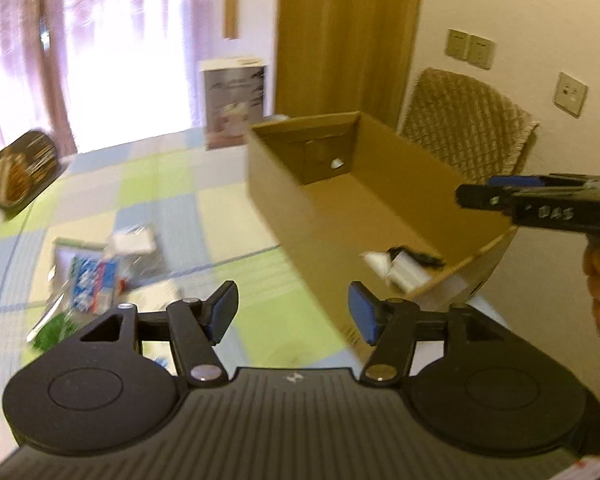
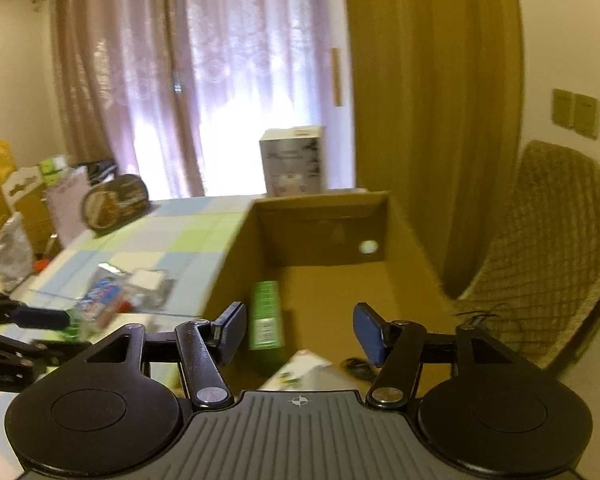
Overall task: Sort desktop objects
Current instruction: 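Move both grippers back over the remaining items on the table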
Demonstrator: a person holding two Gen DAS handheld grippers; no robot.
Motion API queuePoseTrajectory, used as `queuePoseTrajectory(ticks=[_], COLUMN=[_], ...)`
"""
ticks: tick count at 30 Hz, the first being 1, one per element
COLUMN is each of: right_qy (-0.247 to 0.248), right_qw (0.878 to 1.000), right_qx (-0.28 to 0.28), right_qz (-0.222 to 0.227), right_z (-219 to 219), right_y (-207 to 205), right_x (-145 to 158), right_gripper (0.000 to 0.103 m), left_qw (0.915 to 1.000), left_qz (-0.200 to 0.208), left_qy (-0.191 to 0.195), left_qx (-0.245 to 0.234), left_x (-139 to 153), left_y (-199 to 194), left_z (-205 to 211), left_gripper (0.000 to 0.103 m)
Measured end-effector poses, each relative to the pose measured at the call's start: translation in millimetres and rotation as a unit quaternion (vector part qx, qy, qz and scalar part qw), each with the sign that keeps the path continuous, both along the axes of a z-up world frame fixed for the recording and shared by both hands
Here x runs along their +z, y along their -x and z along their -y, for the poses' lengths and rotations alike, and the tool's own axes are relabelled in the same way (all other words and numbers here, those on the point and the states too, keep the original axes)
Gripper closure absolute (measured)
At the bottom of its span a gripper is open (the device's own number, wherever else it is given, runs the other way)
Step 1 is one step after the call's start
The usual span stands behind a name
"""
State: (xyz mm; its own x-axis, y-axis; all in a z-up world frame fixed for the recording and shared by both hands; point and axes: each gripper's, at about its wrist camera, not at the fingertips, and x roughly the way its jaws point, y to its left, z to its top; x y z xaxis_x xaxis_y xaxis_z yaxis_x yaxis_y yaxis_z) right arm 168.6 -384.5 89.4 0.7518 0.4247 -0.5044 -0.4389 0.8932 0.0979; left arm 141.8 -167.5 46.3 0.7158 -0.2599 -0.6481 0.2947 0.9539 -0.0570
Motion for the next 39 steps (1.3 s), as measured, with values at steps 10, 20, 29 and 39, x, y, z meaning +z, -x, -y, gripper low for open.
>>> queuePoseTrajectory(ticks=[10, 20, 29, 39], right_qy=[-0.006, 0.008, 0.033, 0.055], right_qw=[0.998, 0.994, 0.99, 0.987], right_qx=[0.061, 0.105, 0.134, 0.144], right_qz=[-0.007, -0.011, -0.026, -0.043], right_z=[-58.6, -108.7, -143.0, -163.5], right_y=[39.9, 62.6, 70.7, 68.0], right_x=[-2.9, -11.4, -24.3, -38.5], right_gripper=[0.029, 0.011, 0.006, 0.002], left_qw=[0.9962, 0.9901, 0.9862, 0.9836], left_qz=[-0.03, -0.03, -0.032, -0.038], left_qy=[-0.012, -0.01, -0.017, -0.008], left_qx=[0.081, 0.136, 0.161, 0.176], left_x=[-20.2, -24.8, -31.1, -38.4], left_y=[43.0, 72.0, 81.6, 81.0], left_z=[-81.7, -139.4, -164.8, -181.0], left_gripper=[0.032, 0.014, 0.006, 0.003])
